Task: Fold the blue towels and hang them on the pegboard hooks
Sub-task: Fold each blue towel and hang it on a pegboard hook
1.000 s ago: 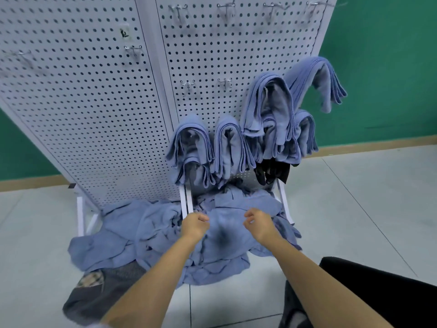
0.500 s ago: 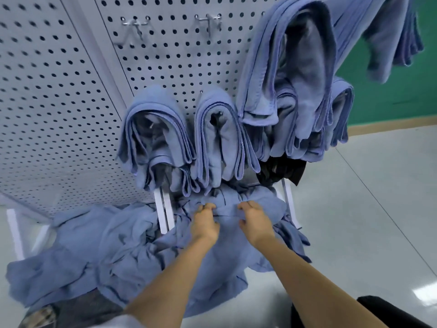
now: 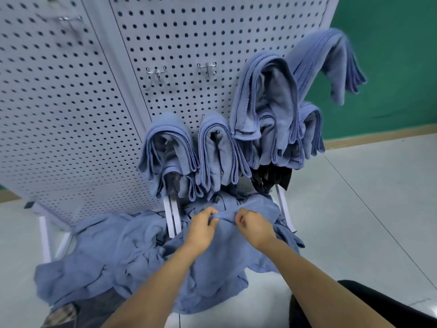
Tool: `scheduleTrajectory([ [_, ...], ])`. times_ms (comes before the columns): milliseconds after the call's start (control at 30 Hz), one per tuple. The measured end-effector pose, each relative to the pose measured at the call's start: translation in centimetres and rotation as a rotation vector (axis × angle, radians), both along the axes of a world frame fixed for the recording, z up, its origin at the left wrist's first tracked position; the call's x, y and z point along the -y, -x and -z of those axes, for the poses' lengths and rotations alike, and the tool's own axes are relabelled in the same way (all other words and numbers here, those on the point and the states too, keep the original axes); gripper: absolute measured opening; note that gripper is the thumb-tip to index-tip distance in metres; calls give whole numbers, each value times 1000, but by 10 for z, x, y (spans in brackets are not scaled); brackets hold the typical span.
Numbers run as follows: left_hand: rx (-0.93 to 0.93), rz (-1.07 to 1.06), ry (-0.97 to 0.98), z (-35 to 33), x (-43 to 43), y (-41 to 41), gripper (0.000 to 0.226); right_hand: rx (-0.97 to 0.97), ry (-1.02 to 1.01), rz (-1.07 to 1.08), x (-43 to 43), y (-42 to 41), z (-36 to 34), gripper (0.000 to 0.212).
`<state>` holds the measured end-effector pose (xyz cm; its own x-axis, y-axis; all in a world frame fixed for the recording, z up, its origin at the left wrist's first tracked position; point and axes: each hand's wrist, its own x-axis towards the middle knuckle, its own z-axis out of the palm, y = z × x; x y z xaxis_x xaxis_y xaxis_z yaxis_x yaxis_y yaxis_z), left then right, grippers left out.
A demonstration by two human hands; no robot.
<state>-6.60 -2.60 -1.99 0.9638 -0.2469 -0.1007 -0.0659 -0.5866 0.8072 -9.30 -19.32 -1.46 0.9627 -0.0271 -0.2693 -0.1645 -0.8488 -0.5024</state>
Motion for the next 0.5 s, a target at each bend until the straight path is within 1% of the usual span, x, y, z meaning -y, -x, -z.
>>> scheduleTrajectory([
  [33, 7, 6, 22, -13, -3, 6, 22, 18, -43, -6, -2, 6, -12, 10],
  [133, 53, 44, 65, -59, -9, 22, 20, 94, -125, -61, -13, 25, -55, 47],
  [167, 79, 60, 86, -76, -11, 27, 22, 129, -131, -85, -17, 29, -70, 53],
  [200, 105, 83, 110, -92, -12, 31, 23, 152, -134, -104, -21, 34, -87, 51],
  [233, 127, 112, 117, -110, -14, 35, 19, 184, -139, -130, -23, 37, -102, 43],
  [300, 176, 154, 88, -141, -19, 42, 11, 231, -122, -137, -27, 45, -131, 13],
  [333, 198, 156, 81, -155, -21, 44, 10, 252, -109, -130, -28, 48, -147, 14],
  [400, 222, 122, 85, -185, -26, 49, 11, 305, -76, -142, -32, 53, -179, 34],
  [433, 237, 102, 91, -201, -29, 53, 10, 329, -53, -165, -34, 56, -195, 37],
  [500, 246, 75, 102, -229, -38, 60, 6, 342, 10, -226, -38, 61, -227, 35],
])
